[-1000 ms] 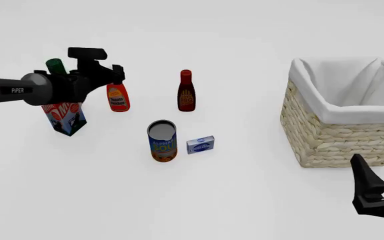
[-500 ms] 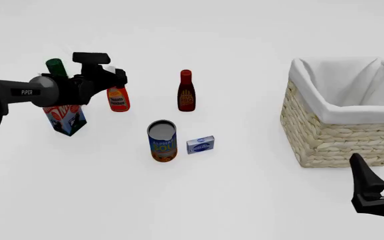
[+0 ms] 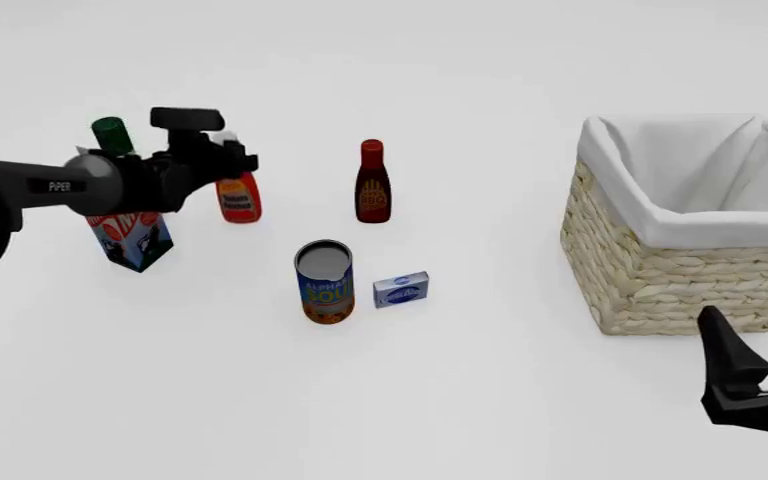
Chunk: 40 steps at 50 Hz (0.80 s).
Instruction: Pick the ketchup and place it in the basket.
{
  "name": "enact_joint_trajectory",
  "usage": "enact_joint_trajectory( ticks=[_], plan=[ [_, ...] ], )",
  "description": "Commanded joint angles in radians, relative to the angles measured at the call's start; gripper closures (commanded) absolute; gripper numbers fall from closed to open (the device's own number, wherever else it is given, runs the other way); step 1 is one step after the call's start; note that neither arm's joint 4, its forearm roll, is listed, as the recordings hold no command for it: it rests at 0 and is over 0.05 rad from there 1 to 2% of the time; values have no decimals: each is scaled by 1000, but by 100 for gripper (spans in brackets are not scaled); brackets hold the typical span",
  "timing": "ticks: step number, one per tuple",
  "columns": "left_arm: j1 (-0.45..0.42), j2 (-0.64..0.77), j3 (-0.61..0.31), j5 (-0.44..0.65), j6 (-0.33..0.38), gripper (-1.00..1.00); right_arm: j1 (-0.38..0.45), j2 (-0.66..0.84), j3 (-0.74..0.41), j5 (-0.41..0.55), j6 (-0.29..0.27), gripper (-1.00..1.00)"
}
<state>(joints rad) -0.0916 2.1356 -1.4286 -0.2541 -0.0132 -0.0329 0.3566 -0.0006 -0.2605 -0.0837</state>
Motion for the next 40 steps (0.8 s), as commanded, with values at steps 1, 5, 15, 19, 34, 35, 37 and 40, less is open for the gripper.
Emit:
enact_joint_trajectory(
  ticks=[1,5,15,19,34,35,37,40],
  plan=[
    [-9,-59,29,-19,28,100,3,2,0,-2,4,-100],
    [-11,-79,35,-15,27,100,5,-6,0,5,3,-100],
    [-33,-179,78,-14,36,100,8,-24,0,16,1,-100],
    [-35,-206,90,-6,32,100,10,-31,0,19,0,-100],
    [-54,-328,137,28,20,100,18,-97,0,58,-6,-100],
    [-55,-337,138,33,21,100,21,-94,0,55,-7,-100],
    [-56,-350,143,33,22,100,24,-98,0,55,-10,-100],
    [-64,-388,157,41,22,100,31,-119,-2,69,-20,-100]
  ],
)
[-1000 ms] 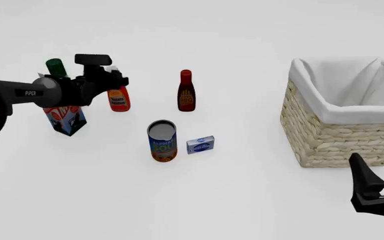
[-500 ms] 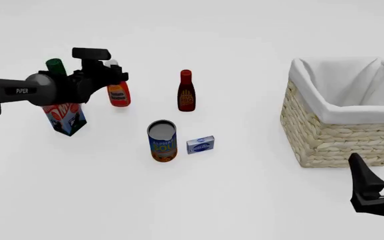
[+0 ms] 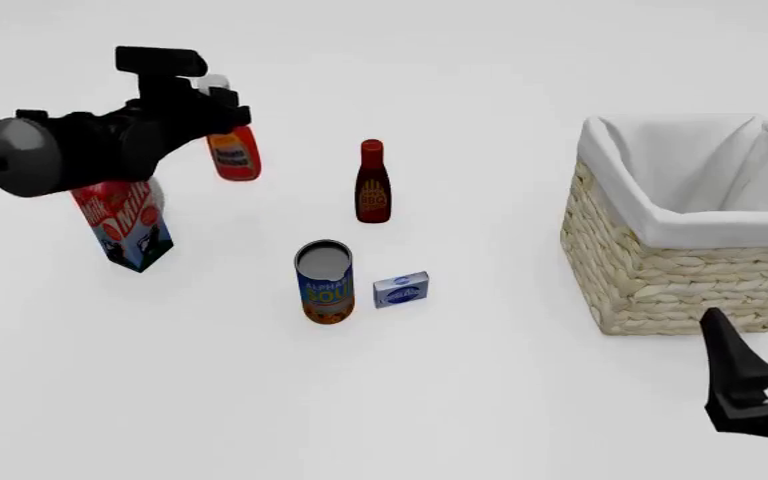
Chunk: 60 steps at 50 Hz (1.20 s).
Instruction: Pick the ketchup and place it in the basket.
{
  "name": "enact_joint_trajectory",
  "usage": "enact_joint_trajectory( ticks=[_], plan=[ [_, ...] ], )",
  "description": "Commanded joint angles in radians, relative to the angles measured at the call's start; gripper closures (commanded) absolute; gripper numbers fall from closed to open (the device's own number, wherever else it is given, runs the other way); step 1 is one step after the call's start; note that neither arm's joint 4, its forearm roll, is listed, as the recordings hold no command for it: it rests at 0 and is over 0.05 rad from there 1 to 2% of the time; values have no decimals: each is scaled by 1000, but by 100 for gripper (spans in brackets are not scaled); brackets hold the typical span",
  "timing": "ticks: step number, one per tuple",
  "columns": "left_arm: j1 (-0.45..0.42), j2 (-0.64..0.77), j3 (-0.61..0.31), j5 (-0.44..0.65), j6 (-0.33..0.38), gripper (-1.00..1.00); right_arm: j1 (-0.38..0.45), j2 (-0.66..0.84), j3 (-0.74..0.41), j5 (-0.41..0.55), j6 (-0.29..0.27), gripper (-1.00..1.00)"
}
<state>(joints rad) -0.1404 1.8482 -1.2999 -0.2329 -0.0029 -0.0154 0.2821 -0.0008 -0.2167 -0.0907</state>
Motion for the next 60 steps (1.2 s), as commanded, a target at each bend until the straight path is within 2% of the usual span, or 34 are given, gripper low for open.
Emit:
enact_joint_trajectory(
  ticks=[1,8,11,14,15,17,19,20,31,44,51,52,58,60],
  plan=[
    [-21,-121,32,32,5,100,22,-60,-6,35,-22,-100],
    [-43,-189,76,41,-8,100,34,-49,-47,29,-30,-100],
    [-52,-222,100,49,-8,100,61,-49,-68,25,-55,-100],
    [-59,-251,116,58,-8,100,76,-23,-80,5,-55,-100],
    [-62,-260,121,61,-10,100,73,-10,-80,-8,-75,-100],
    [-67,-286,134,70,-10,100,74,10,-98,-13,-59,-100],
    [-73,-312,147,82,-11,100,90,37,-115,-28,-80,-100],
    [-74,-319,151,84,-10,100,91,32,-124,-21,-69,-100],
    [-114,-439,199,146,-8,100,159,133,-228,-14,-90,-100],
    [-163,-543,206,234,-3,100,288,228,-314,-9,-89,-100],
    [-163,-543,206,234,-3,100,288,228,-314,-10,-89,-100],
    [-201,-606,206,290,-10,100,357,306,-332,-55,-94,-100],
    [-234,-649,187,343,-12,100,400,373,-364,-89,-91,-100],
    [-242,-661,187,353,-8,100,420,412,-373,-102,-134,-100]
  ],
)
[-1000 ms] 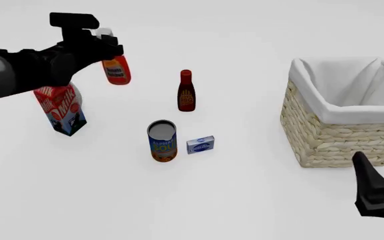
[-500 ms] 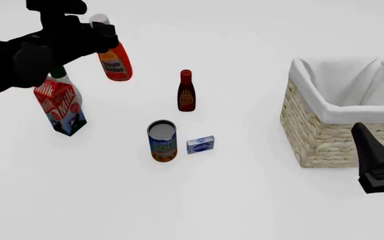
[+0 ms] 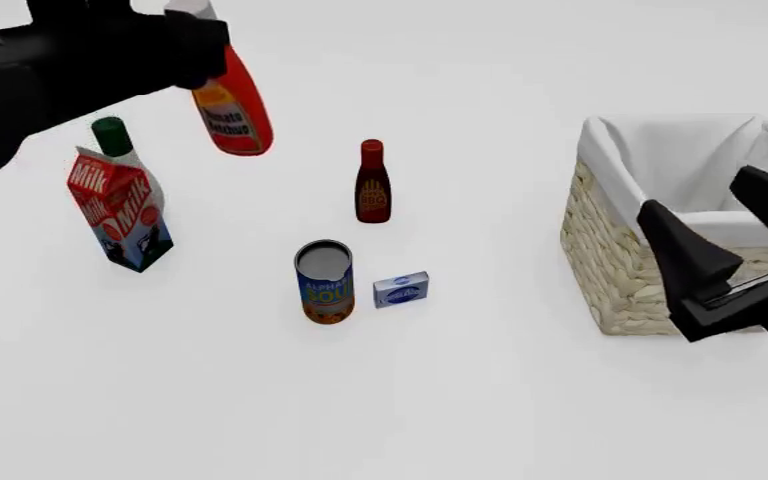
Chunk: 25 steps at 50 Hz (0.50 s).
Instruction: Pick the ketchup and place it in the basket.
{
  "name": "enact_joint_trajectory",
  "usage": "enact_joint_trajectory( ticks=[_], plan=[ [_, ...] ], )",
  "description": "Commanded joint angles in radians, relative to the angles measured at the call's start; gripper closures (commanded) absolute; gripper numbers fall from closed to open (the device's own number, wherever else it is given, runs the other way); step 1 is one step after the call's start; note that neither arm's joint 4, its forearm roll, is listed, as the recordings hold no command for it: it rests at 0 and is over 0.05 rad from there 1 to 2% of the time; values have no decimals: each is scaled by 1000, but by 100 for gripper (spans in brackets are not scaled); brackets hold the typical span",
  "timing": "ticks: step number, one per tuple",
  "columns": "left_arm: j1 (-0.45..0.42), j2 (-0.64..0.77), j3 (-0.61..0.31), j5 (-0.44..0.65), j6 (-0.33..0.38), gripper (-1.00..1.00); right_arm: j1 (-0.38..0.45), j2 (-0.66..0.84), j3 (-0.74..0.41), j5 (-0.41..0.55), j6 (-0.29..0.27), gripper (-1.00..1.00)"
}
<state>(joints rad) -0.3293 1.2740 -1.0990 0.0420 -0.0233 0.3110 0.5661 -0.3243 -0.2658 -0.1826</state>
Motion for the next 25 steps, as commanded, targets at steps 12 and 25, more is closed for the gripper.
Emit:
enact_joint_trajectory(
  ticks=[12,25],
  plan=[
    [-95,-87,-24,103,20,100,179,236,-146,-49,-51,-100],
    [-180,-118,-29,140,17,100,280,313,-240,-24,-44,-100]
  ],
)
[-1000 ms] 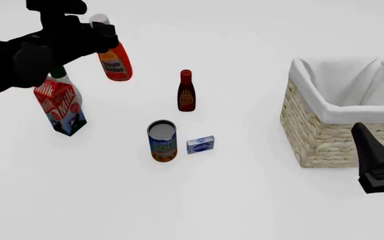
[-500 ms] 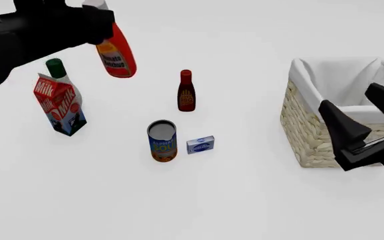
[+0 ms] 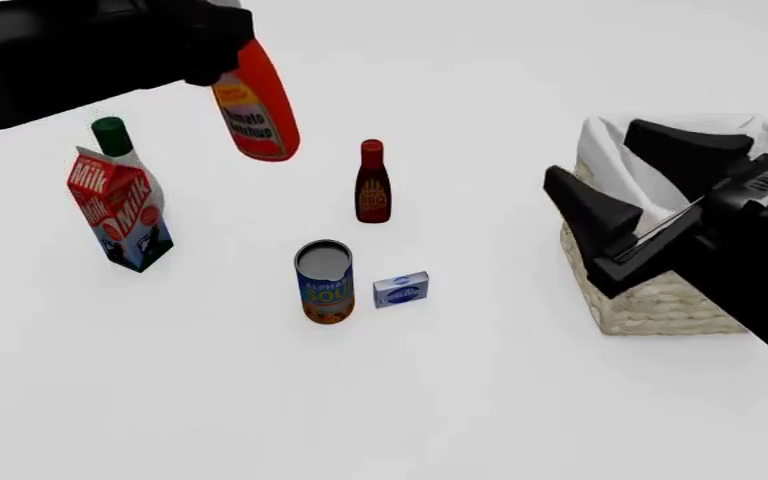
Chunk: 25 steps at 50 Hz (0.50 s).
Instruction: Pick the ketchup and place it in the basket.
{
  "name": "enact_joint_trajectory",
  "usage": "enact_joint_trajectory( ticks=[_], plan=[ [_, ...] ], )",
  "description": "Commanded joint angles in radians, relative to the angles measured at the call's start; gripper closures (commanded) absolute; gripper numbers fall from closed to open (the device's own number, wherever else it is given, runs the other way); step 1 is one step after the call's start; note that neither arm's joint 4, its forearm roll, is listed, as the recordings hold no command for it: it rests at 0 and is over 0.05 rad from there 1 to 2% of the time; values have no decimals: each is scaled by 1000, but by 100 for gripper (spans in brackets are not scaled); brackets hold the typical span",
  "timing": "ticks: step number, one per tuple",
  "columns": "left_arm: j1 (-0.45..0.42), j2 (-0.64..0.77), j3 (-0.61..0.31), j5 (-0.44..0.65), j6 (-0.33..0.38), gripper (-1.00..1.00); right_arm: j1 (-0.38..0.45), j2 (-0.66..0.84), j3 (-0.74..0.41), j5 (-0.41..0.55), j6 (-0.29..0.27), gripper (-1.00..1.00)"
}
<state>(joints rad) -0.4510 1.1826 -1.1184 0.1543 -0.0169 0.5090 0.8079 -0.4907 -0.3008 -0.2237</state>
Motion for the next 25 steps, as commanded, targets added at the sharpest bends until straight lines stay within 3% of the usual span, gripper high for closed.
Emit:
enact_joint_trajectory(
  ticks=[1,25],
  plan=[
    [-65,-25,-11,30,10,100,92,77,-79,12,-3,-100],
    [-154,-32,-32,69,11,100,204,184,-188,34,-11,-100]
  ],
)
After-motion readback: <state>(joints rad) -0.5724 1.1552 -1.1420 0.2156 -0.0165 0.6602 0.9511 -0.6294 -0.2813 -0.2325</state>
